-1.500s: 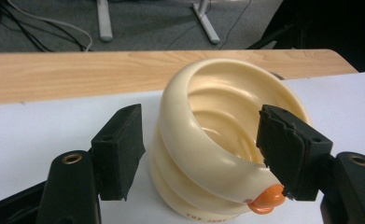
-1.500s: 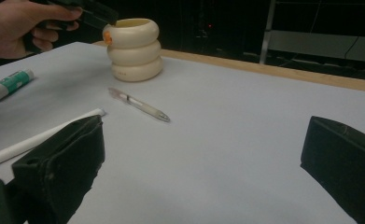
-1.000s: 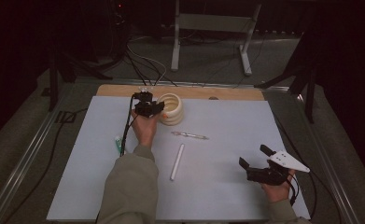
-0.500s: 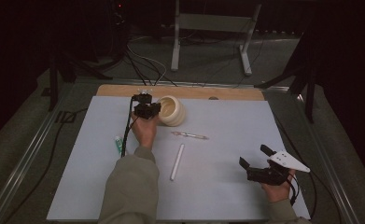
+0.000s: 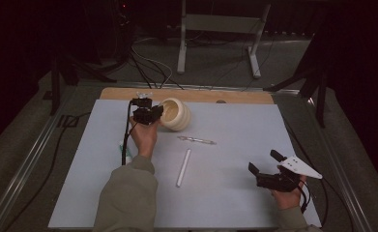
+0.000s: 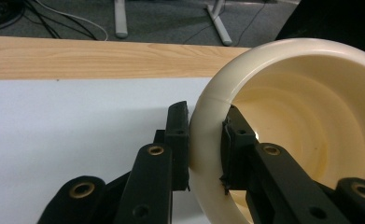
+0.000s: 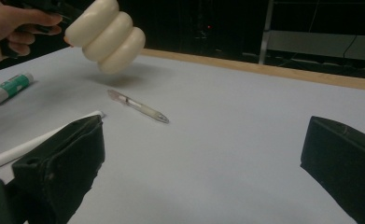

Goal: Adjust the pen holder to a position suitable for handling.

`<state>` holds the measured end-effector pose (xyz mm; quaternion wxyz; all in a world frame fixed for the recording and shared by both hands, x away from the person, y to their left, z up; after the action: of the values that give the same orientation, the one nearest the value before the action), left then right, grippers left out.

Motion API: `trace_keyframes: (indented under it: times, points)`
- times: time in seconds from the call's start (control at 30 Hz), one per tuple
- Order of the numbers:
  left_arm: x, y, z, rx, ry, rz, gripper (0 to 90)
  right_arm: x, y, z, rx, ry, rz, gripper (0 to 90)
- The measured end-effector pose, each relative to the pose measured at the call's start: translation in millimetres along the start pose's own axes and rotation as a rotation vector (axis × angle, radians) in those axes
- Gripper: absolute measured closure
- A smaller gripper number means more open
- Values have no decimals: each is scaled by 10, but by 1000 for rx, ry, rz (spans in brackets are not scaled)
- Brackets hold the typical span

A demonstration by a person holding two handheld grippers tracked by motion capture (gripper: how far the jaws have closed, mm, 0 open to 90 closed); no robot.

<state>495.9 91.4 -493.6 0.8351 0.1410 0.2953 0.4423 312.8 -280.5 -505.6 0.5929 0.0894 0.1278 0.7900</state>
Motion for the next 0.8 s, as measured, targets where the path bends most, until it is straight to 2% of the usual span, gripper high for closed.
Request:
trace_keyframes:
  times: [0.1, 0.2, 0.37, 0.63, 0.7, 0.8]
  points:
    - [-6, 62, -7, -4, -5, -7, 770, 3, 1, 0, 0, 0, 0, 0]
    - [-25, 187, -17, -12, 3, -23, 770, 3, 0, -2, 0, 0, 0, 0]
    - [-77, 364, -58, -10, -11, -38, 770, 5, 3, 0, -1, -1, -1, 0]
    - [-206, 599, -211, 15, -45, -67, 767, 10, 2, -1, 0, -2, -1, 0]
    - [-239, 644, -262, 18, -54, -53, 767, 11, -1, -1, -1, -2, -2, 0]
    - [-286, 688, -339, 34, -60, -61, 766, 18, -1, -2, 0, 0, 1, 0]
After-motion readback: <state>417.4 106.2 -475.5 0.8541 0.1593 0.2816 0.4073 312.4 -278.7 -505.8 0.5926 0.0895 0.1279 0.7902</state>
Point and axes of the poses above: each handheld gripper's, and its own axes: y roughly backward along the jaws, z roughly out of its top, x roughly to its left, the point moved 7 cm from there along -y, roughly forward along the jaws, and after that the axes turned 14 degrees about -z, right-handed, at the moved point
